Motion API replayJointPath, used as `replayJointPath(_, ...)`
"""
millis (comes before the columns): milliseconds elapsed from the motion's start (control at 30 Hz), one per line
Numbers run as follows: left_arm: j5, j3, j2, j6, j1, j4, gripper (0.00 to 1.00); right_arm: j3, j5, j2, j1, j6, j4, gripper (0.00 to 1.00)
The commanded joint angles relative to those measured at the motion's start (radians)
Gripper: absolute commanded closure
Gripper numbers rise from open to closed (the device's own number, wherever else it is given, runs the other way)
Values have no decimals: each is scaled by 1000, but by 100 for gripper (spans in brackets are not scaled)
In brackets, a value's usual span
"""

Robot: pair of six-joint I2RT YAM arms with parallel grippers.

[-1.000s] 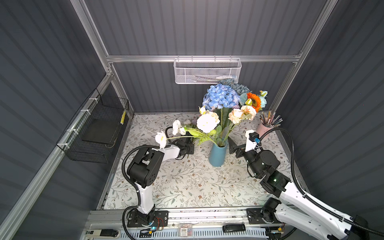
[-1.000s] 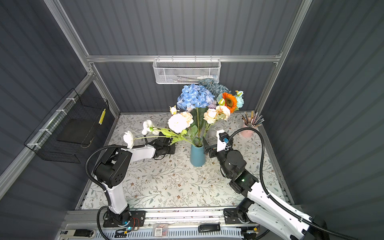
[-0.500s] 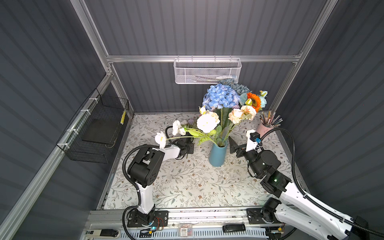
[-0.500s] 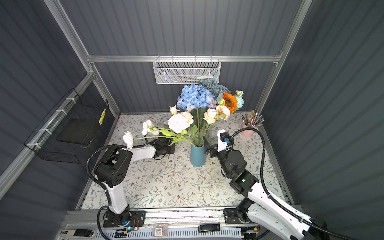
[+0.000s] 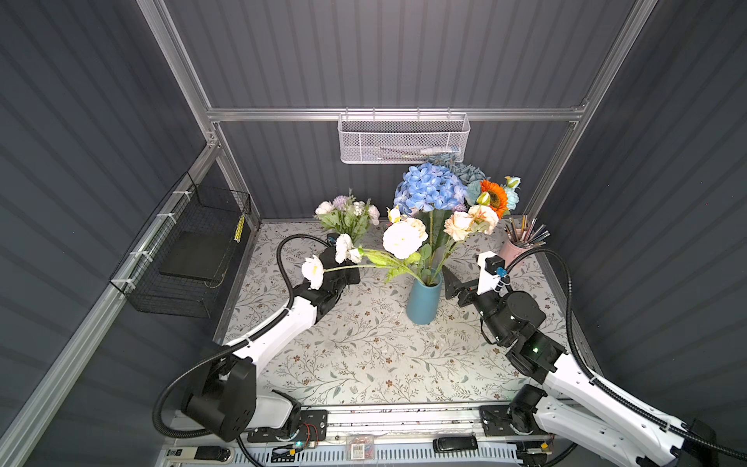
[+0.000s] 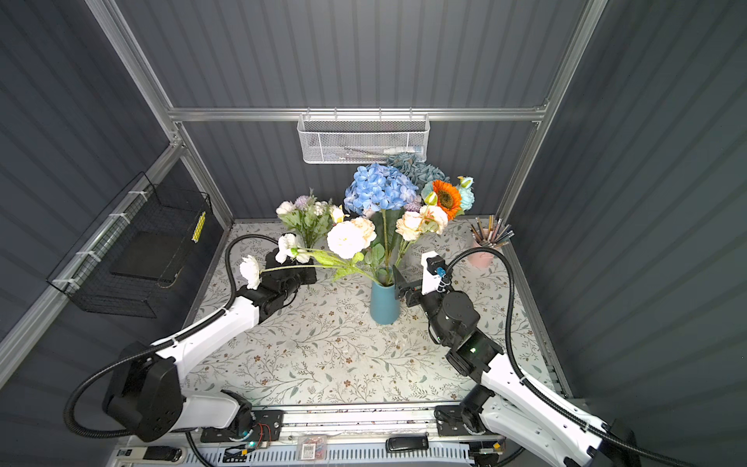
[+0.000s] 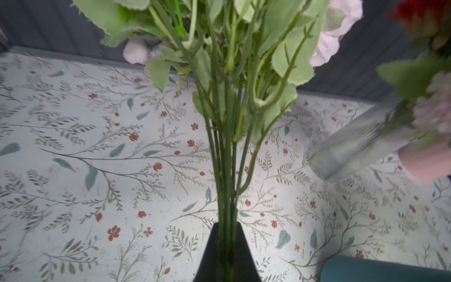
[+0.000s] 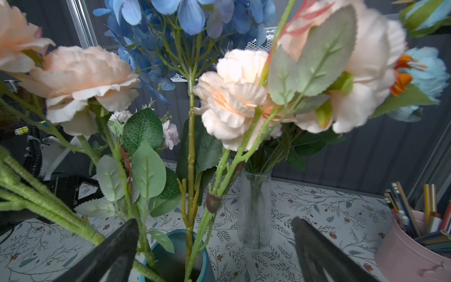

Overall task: Arrange flowers in a vase
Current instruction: Pick up the flowers from the top-center of the table.

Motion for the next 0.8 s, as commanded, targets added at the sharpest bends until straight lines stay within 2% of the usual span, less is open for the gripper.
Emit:
replayJointPath(0,-134,-25,-111,-39,9,-37,100,36,-35,-20,-4,25,20,1)
replayJointPath(100,-173,-48,-233,-48,9,-32,100,45,-67,-24,-4,31,20,1)
replayJointPath(200,-165,-80,-351,-46,9,4,100,56,-114,-15,-3,38,22,1)
replayJointPath(367,-56,-143,-506,-17,9,143,100,96,-241,22,0,60,27,1)
replayJointPath(500,33,-154,-538,59,9,243,100,189,-310,64,3,49,17,1)
replayJointPath(600,66,-147,-507,101,9,291,100,320,-406,119,5,31,-49,11)
replayJointPath(700,79,-122,-453,157,9,339,100,457,-476,193,6,26,-84,30)
replayJointPath(767,91,-95,-405,213,10,388,100,559,-502,254,5,0,-117,37)
